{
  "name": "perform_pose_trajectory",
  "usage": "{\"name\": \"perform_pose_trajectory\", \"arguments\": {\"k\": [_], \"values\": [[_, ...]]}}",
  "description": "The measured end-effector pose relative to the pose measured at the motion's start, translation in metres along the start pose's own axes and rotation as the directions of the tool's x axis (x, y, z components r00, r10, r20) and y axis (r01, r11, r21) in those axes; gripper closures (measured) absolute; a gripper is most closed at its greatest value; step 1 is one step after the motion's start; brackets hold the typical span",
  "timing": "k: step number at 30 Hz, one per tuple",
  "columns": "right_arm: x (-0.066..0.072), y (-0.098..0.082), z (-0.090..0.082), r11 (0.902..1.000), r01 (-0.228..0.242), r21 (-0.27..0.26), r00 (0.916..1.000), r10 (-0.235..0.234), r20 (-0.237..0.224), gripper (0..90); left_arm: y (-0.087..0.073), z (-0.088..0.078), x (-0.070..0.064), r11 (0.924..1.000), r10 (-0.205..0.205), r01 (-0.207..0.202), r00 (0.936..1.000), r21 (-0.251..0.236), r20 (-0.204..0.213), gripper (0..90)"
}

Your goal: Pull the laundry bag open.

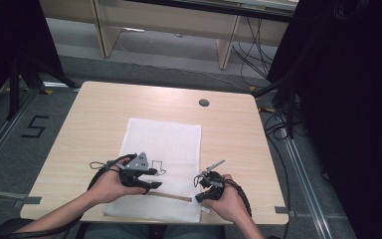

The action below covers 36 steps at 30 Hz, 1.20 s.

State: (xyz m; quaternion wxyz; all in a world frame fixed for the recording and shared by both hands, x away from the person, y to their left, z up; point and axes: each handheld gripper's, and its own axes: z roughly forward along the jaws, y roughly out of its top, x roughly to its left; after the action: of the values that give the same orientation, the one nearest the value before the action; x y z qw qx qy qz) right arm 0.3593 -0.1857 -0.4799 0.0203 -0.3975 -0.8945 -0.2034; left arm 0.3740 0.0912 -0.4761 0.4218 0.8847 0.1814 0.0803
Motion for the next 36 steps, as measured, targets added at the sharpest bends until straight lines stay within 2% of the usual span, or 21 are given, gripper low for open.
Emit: {"name": "perform_pose_trajectory", "arguments": {"k": [3,4,6,8,9,10,11,15,16,18,21,24,26,32,34,35,36], "values": [[0.002,0.001,0.003,1.0,0.002,0.005,1.0,-0.002,-0.005,90.0,0.005,0.006,-0.006,1.0,0.002,-0.002,0.9998,-0.001,0.021,52.3],[0.003,0.001,0.002,0.9997,-0.022,0.015,0.9998,0.022,-0.005,90.0,0.006,0.008,-0.006,1.0,0.005,-0.005,0.9995,-0.003,0.031,52.8],[0.002,0.001,0.003,0.9997,-0.021,0.014,0.9998,0.021,-0.008,90.0,0.009,0.012,-0.009,1.0,0.0,0.001,0.9985,-0.008,0.055,53.7],[0.002,0.001,0.003,0.9999,-0.012,0.009,0.9999,0.012,-0.007,90.0,0.013,0.016,-0.014,0.9999,0.016,-0.015,0.9976,-0.004,0.068,56.0],[0.001,0.001,0.003,1.0,0.003,0.002,1.0,-0.003,-0.007,90.0,0.015,0.018,-0.016,0.9996,0.03,-0.03,0.9967,0.002,0.076,56.5],[0.001,0.001,0.003,1.0,0.006,0.003,1.0,-0.006,-0.003,90.0,0.017,0.022,-0.019,0.9998,0.02,-0.019,0.9957,-0.005,0.091,57.3],[0.004,0.001,0.002,0.9997,-0.016,0.015,0.9999,0.016,-0.002,90.0,0.019,0.024,-0.022,0.9997,0.025,-0.025,0.994,-0.001,0.107,58.9],[0.003,0.001,0.003,0.9999,-0.011,0.012,0.9999,0.011,-0.003,90.0,0.025,0.036,-0.031,0.9987,0.044,-0.047,0.9892,0.019,0.14,61.3],[0.003,0.001,0.002,0.9998,-0.014,0.012,0.9999,0.014,-0.007,90.0,0.026,0.038,-0.031,0.9986,0.046,-0.05,0.9885,0.02,0.144,61.7],[0.001,0.001,0.003,0.9999,0.014,0.003,0.9999,-0.014,-0.005,90.0,0.028,0.042,-0.033,0.9977,0.055,-0.06,0.9876,0.032,0.147,62.4],[0.004,0.001,0.002,0.9997,-0.018,0.015,0.9998,0.018,-0.005,90.0,0.03,0.046,-0.033,0.9972,0.058,-0.064,0.9868,0.037,0.152,63.5],[0.001,0.0,0.003,1.0,-0.006,0.005,0.9999,0.006,-0.012,90.0,0.03,0.051,-0.034,0.9974,0.056,-0.062,0.9855,0.036,0.16,64.7],[0.001,0.0,0.003,0.9997,-0.024,0.007,0.9996,0.024,-0.017,90.0,0.031,0.054,-0.036,0.9961,0.068,-0.076,0.9841,0.045,0.164,65.0],[0.001,0.0,0.003,1.0,0.0,0.006,0.9999,0.0,-0.014,90.0,0.034,0.063,-0.042,0.9932,0.091,-0.103,0.9786,0.056,0.185,64.8],[0.002,0.0,0.003,0.9999,-0.007,0.01,0.9998,0.007,-0.017,90.0,0.034,0.065,-0.044,0.9938,0.083,-0.095,0.9791,0.058,0.186,64.9],[0.001,0.0,0.003,0.9999,-0.004,0.009,0.9999,0.004,-0.016,90.0,0.035,0.065,-0.043,0.9914,0.102,-0.115,0.9773,0.062,0.185,65.0],[0.001,0.0,0.003,1.0,0.002,0.006,0.9999,-0.002,-0.014,90.0,0.035,0.066,-0.044,0.9929,0.086,-0.099,0.9796,0.065,0.182,65.0]]}}
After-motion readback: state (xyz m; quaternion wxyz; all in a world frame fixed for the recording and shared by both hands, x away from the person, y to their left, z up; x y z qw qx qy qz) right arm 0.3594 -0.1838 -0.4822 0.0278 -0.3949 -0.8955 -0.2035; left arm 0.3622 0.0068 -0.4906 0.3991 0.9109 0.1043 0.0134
